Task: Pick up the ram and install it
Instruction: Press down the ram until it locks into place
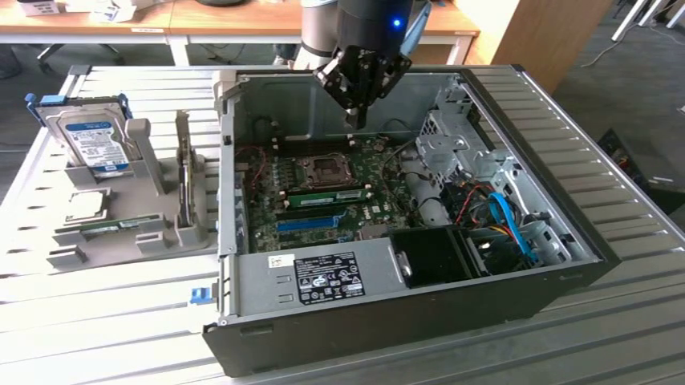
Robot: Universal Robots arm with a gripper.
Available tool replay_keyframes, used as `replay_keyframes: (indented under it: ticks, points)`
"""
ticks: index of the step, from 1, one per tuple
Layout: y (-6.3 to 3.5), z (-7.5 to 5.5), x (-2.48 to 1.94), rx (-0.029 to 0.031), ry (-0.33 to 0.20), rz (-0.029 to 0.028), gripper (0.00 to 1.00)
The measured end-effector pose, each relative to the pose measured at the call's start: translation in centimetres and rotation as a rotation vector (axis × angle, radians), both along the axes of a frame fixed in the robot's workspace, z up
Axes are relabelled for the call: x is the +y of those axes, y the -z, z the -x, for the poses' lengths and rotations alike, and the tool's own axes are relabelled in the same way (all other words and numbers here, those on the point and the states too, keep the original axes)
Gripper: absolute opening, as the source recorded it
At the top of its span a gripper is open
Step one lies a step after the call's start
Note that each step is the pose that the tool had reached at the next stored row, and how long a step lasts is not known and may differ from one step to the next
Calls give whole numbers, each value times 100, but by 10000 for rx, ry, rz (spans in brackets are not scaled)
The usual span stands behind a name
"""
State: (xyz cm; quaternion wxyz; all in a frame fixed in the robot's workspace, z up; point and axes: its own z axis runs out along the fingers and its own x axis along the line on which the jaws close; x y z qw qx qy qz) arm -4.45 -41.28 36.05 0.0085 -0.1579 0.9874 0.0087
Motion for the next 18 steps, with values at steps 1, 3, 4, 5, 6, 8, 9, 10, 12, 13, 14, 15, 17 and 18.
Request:
replay_keyframes:
  ticks: [1, 3, 4, 5, 6, 8, 9, 10, 12, 13, 14, 15, 17, 18]
  points:
    - [1, 0, 0, 0, 173, 0, 11]
    - [4, 0, 0, 0, 538, 0, 11]
    - [5, 0, 0, 0, 710, 0, 11]
    - [7, 0, 0, 0, 880, -1, 11]
    - [8, 0, 0, 0, 1053, 0, 11]
    - [10, 0, 0, 0, 1418, -1, 11]
    - [12, 0, 0, 0, 1593, 0, 11]
    - [13, 0, 0, 0, 1767, -1, 11]
    - [16, 0, 0, 0, 2110, 0, 11]
    - [17, 0, 0, 0, 2298, -1, 11]
    - [18, 0, 0, 0, 2474, -1, 11]
    - [20, 0, 0, 0, 2647, -1, 11]
    - [22, 0, 0, 0, 2994, 0, 11]
    - [24, 0, 0, 0, 3166, 0, 11]
